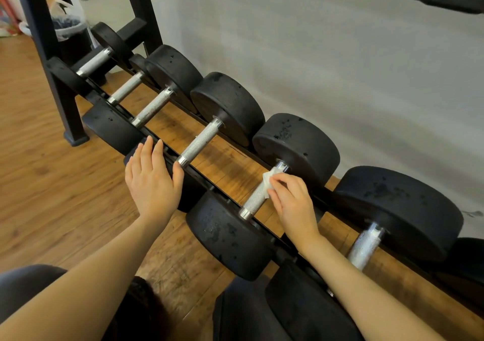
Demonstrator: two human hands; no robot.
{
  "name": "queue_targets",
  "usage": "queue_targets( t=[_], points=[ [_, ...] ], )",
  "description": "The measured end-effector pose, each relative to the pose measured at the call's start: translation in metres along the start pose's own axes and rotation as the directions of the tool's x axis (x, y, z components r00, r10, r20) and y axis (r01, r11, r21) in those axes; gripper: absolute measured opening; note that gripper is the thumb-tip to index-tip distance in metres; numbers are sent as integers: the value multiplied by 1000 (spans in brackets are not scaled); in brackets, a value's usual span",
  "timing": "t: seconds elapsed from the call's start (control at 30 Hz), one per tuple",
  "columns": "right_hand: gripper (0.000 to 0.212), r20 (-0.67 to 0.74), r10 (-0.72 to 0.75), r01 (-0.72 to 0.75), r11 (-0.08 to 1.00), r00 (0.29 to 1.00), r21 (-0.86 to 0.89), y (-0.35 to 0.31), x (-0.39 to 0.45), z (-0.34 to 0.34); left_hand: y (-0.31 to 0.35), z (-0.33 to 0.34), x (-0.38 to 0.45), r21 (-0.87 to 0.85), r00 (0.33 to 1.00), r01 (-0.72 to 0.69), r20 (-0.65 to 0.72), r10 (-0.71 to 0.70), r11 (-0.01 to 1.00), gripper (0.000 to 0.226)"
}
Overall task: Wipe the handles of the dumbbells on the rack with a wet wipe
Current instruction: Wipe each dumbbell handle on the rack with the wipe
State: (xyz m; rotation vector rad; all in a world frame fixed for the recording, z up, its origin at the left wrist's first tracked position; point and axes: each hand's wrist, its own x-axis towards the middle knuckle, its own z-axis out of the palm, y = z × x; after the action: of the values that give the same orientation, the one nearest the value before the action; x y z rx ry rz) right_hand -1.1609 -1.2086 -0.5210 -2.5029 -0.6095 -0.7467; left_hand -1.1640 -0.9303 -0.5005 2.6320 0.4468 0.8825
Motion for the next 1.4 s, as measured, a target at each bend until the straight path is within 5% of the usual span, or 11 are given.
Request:
queue_targets(
  t=[0.5, 0.7, 0.87, 1.4],
  points=[
    [23, -37, 129, -122, 981, 991, 150, 0, -1, 3, 1, 1, 0, -4, 1000, 11, -9, -11, 1000, 56],
    [20, 29, -11, 5, 983, 1000, 186, -11, -7, 9, 2, 0, 0, -11, 1000, 23, 0, -23, 1000, 57],
    [28, -56, 157, -146, 974, 986, 171, 8, 0, 2, 4, 0, 1, -15, 1000, 28, -2, -28, 999, 57],
    [37, 57, -212, 213, 977, 976, -15, -8, -2, 8, 2, 1, 1, -25, 1000, 29, -2, -29, 999, 54]
  ],
)
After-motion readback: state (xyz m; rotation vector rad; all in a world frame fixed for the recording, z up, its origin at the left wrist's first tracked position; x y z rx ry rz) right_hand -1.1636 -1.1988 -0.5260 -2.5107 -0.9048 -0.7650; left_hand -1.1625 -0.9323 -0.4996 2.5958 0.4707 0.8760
